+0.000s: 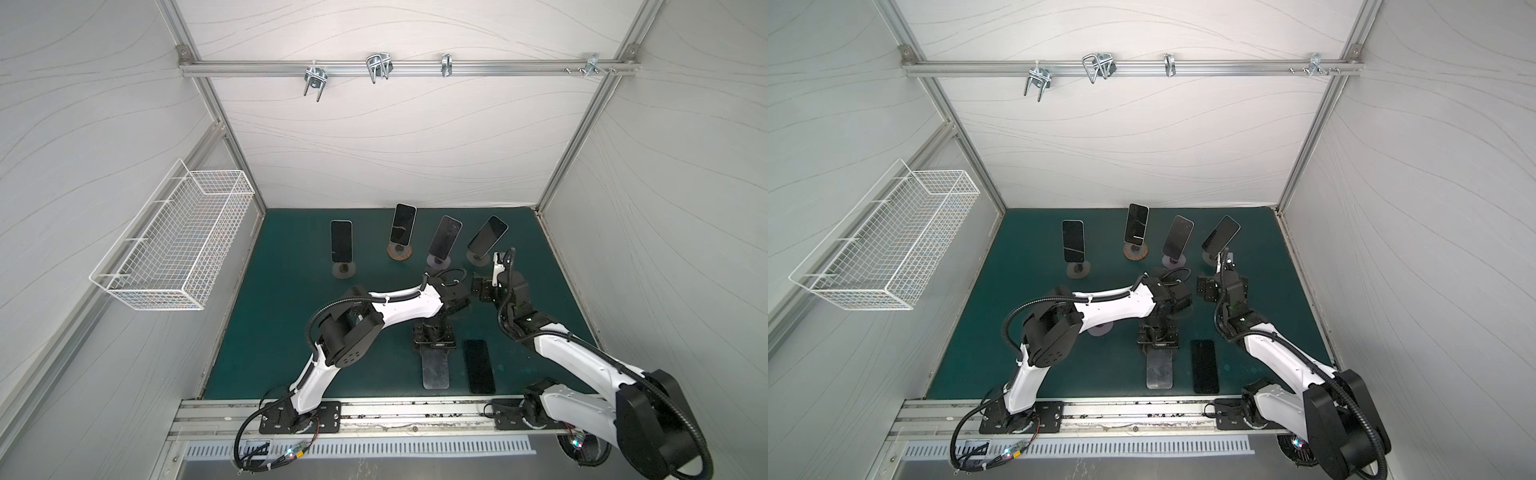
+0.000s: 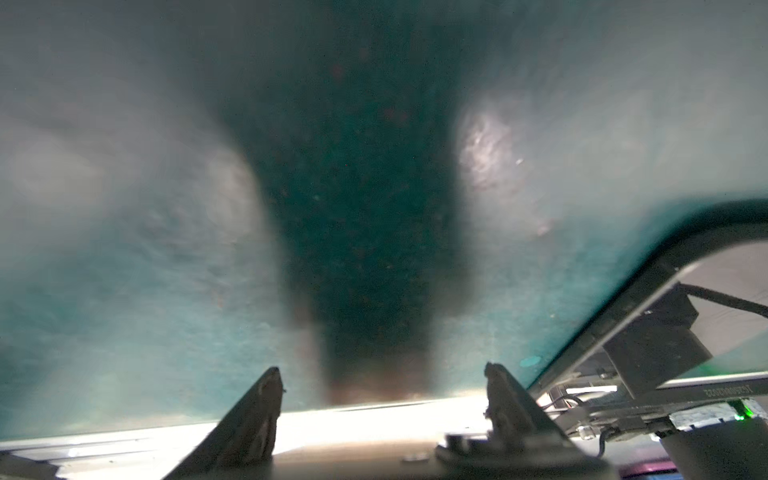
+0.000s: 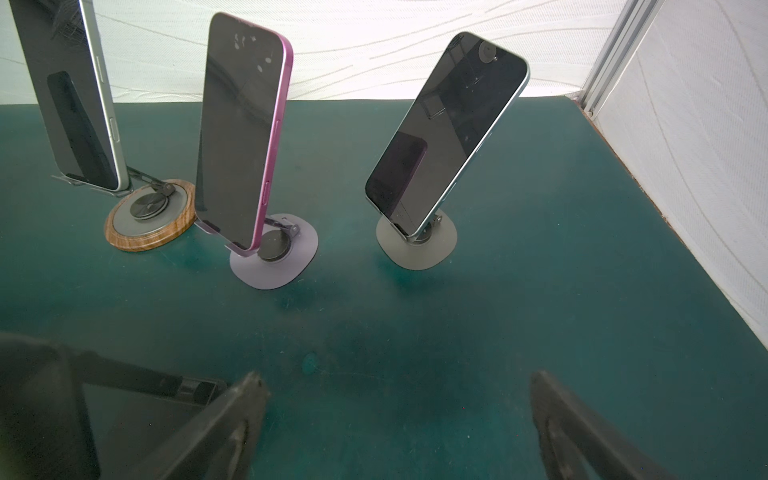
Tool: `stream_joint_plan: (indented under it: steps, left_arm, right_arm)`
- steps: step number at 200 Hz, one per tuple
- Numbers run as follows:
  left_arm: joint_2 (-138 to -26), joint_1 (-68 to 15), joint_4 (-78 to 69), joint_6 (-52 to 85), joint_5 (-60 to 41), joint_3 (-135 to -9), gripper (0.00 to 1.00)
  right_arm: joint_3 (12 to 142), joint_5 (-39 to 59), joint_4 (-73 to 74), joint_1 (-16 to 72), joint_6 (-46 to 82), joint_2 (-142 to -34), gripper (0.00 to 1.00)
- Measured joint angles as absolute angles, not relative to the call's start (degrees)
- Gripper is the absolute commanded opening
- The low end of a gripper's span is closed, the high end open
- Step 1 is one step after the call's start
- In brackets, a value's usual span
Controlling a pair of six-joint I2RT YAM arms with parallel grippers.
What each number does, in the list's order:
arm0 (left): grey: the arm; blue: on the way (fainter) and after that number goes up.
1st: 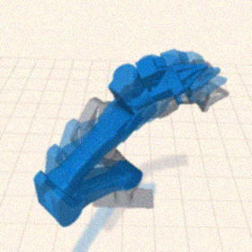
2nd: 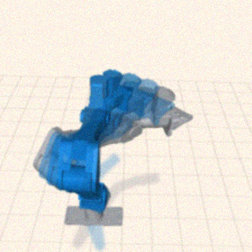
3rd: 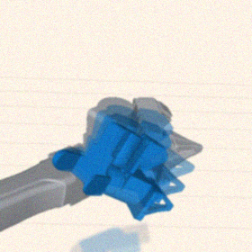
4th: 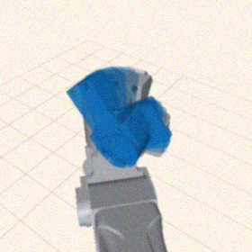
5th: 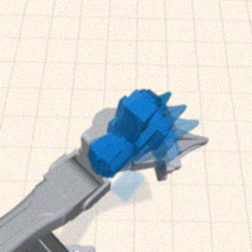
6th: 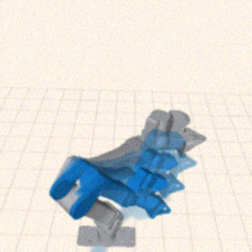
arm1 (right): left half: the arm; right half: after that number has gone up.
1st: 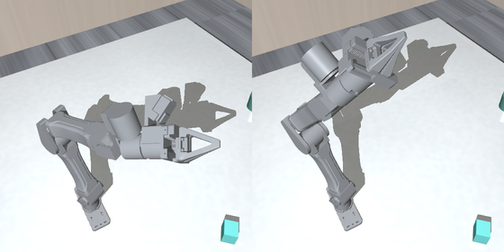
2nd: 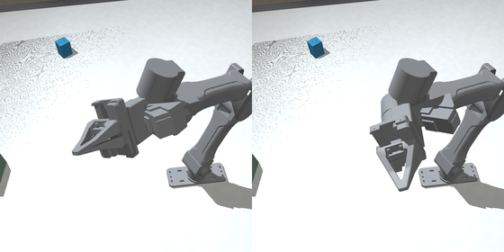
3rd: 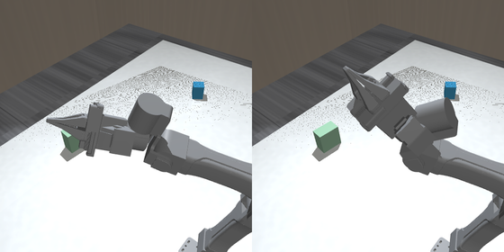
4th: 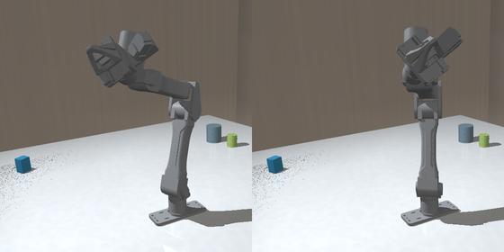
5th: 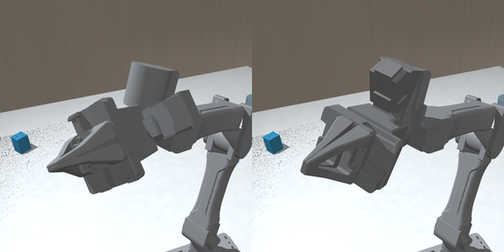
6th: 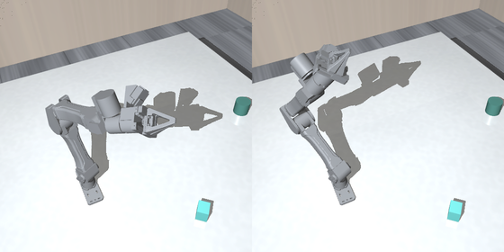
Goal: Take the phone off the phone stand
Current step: 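Lower the phone with the left gripper onto the mat near the robot, then open the left gripper and release the phone beside the other phone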
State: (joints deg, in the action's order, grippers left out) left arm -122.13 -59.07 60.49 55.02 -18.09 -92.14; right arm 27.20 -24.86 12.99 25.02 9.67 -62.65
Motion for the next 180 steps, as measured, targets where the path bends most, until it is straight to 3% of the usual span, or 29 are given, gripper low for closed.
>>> stream_joint_plan:
  steps: [94, 180]
  left_arm:
    - [-126.3, -59.5, 60.9, 55.3, -23.1, -95.0, 0.49]
    - [-126.6, -59.4, 61.1, 55.3, -24.3, -95.1, 0.61]
  right_arm:
    - [26.9, -24.9, 13.2, 24.8, 10.0, -62.0, 0.99]
    - [26.1, -24.8, 13.5, 24.6, 10.7, -60.9, 0.99]
